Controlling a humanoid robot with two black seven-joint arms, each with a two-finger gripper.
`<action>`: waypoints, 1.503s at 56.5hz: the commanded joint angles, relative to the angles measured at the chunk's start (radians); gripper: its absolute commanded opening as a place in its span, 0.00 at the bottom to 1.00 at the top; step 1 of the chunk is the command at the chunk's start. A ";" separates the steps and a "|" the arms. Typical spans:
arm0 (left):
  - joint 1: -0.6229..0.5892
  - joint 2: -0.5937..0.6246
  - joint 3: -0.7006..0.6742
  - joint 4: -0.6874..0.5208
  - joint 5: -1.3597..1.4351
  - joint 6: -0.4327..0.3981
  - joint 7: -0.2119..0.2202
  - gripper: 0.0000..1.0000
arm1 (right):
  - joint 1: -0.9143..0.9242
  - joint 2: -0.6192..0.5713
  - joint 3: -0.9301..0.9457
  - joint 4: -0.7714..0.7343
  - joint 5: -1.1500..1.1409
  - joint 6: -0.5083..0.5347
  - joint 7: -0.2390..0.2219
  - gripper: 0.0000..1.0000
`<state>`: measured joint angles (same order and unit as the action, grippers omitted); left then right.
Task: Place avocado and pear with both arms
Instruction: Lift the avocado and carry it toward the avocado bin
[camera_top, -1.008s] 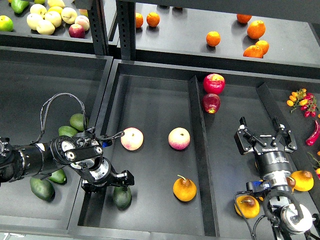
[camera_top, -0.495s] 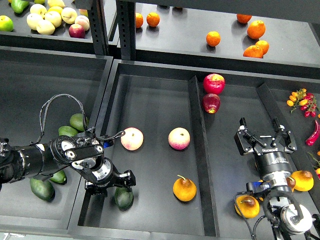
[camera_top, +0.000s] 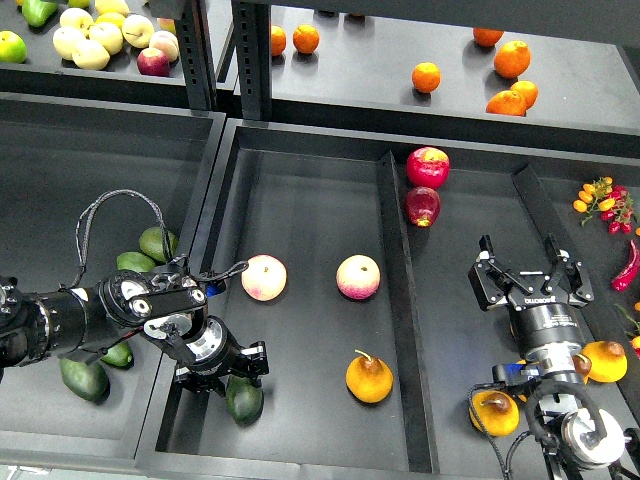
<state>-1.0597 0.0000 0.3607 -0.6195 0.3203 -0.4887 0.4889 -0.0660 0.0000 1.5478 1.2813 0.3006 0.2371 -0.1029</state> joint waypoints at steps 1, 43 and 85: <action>0.000 0.000 0.000 -0.002 -0.035 0.000 0.000 0.49 | 0.000 0.000 0.000 0.000 0.000 0.001 0.000 1.00; -0.112 0.000 -0.037 -0.020 -0.052 0.000 0.000 0.33 | 0.000 0.000 -0.002 -0.003 -0.002 0.001 -0.001 1.00; -0.212 0.382 -0.132 -0.161 -0.043 0.000 0.000 0.33 | 0.002 0.000 -0.015 -0.003 -0.005 0.001 -0.003 1.00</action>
<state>-1.2730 0.3034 0.2380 -0.7591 0.2764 -0.4887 0.4886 -0.0653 0.0000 1.5326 1.2778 0.2957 0.2377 -0.1058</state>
